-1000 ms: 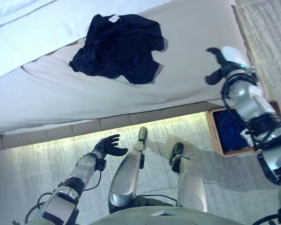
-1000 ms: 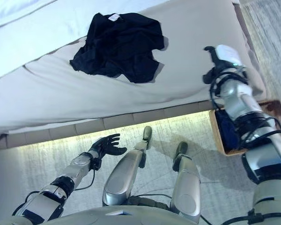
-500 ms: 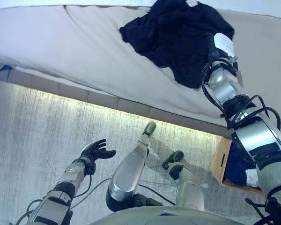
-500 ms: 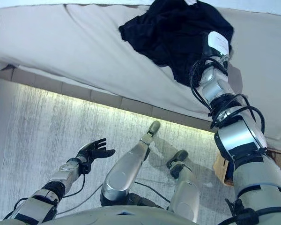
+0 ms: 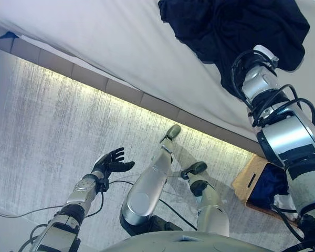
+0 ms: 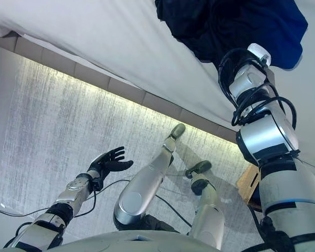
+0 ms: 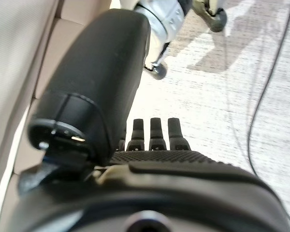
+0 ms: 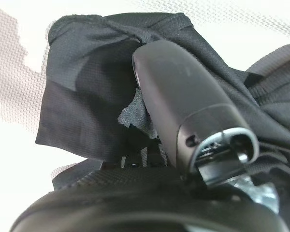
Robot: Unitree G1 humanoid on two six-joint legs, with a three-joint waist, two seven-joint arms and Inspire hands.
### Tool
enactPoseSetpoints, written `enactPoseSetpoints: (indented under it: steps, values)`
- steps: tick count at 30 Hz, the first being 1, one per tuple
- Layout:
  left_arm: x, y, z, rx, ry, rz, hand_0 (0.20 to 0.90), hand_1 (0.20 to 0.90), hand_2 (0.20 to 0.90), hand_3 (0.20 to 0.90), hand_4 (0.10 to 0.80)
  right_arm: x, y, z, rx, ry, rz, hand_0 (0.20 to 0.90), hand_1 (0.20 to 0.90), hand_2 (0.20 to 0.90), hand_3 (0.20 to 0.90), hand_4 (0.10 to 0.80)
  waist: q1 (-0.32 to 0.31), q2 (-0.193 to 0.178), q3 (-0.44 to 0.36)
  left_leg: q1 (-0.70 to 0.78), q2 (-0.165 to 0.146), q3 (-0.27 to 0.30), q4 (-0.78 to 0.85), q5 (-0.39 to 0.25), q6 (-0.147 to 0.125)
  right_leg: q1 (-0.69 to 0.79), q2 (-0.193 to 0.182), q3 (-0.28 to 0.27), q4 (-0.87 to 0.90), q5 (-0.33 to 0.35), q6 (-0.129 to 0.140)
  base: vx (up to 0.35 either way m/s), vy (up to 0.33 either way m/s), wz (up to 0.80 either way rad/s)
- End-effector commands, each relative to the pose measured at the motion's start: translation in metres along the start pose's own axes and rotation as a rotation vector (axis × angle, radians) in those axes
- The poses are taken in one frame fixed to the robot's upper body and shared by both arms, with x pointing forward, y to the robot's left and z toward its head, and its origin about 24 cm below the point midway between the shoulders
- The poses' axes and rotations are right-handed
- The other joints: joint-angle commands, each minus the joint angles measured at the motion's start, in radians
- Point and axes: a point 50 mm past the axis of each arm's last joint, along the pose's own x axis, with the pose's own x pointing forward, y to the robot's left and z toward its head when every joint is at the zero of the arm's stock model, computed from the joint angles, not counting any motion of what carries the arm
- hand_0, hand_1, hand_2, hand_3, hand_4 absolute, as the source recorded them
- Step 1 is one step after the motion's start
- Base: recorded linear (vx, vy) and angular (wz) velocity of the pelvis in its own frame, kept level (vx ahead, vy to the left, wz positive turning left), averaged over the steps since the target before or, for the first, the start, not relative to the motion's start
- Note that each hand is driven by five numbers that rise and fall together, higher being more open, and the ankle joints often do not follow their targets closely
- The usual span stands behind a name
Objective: Pick up the clothes from the bed and place them into the basket
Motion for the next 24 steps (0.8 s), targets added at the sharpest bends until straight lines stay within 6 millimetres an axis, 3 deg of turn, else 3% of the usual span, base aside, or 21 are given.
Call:
enactPoseSetpoints:
  steps: [1, 8, 14, 16, 18, 21, 24]
  values:
    - [-0.024, 0.03, -0.03, 0.022, 0.083, 0.074, 0.9, 0.9, 0.9, 0.9, 0.8, 0.003, -0.001, -0.011, 0.016, -0.004, -0.006, 0.3, 0.3, 0.3, 0.2, 0.1, 0.04, 0.004, 0.007, 0.0, -0.027, 0.066, -0.024, -0.057, 0.097, -0.014, -0.031, 0.008, 0.122, 0.096, 0.064, -0.037, -0.059, 0.03]
    - [-0.027, 0.036, -0.034, 0.025, 0.093, 0.106, 0.9, 0.9, 0.9, 0.9, 0.8, -0.006, -0.034, 0.024, 0.121, -0.234, -0.243, 0.3, 0.3, 0.3, 0.2, 0.1, 0.007, -0.021, 0.007, 0.038, -0.002, 0.062, -0.06, -0.06, 0.09, -0.009, -0.011, 0.034, 0.103, 0.116, 0.074, -0.064, -0.05, -0.02]
    - [-0.029, 0.043, -0.035, 0.046, 0.103, 0.153, 0.9, 0.9, 0.9, 0.9, 0.8, -0.029, -0.086, 0.043, 0.282, -0.404, -0.512, 0.3, 0.3, 0.3, 0.2, 0.1, -0.044, -0.058, 0.007, 0.177, 0.039, 0.092, -0.12, -0.075, 0.081, 0.088, 0.012, 0.089, 0.057, 0.128, 0.073, -0.05, -0.089, -0.22]
    - [-0.03, 0.048, -0.036, 0.071, 0.128, 0.172, 0.9, 0.9, 0.9, 0.9, 0.8, -0.039, -0.116, 0.04, 0.347, -0.441, -0.632, 0.3, 0.3, 0.3, 0.2, 0.1, -0.062, -0.076, 0.006, 0.277, 0.055, 0.113, -0.165, -0.08, 0.074, 0.175, 0.021, 0.112, 0.014, 0.137, 0.076, -0.004, -0.149, -0.17]
    - [-0.033, 0.052, -0.041, 0.09, 0.163, 0.178, 0.9, 0.9, 0.9, 0.9, 0.8, -0.042, -0.127, 0.034, 0.363, -0.447, -0.686, 0.3, 0.3, 0.3, 0.2, 0.1, -0.078, -0.091, -0.026, 0.324, 0.067, 0.127, -0.2, -0.081, 0.068, 0.218, 0.034, 0.122, -0.027, 0.141, 0.077, 0.023, -0.128, -0.18]
    - [-0.045, 0.056, -0.065, 0.149, 0.285, 0.184, 0.9, 0.9, 0.9, 0.9, 0.8, -0.05, -0.154, 0.013, 0.38, -0.451, -0.787, 0.3, 0.3, 0.3, 0.2, 0.1, -0.134, -0.128, -0.131, 0.432, 0.084, 0.167, -0.273, -0.084, 0.052, 0.324, 0.075, 0.151, -0.146, 0.137, 0.077, 0.075, -0.116, -0.21]
    - [-0.055, 0.058, -0.085, 0.235, 0.402, 0.165, 0.9, 0.9, 0.9, 0.9, 0.8, -0.055, -0.169, -0.008, 0.367, -0.434, -0.837, 0.3, 0.3, 0.3, 0.2, 0.1, -0.182, -0.141, -0.209, 0.497, 0.091, 0.21, -0.309, -0.061, 0.048, 0.383, 0.109, 0.173, -0.225, 0.15, 0.073, 0.012, -0.045, -0.28]
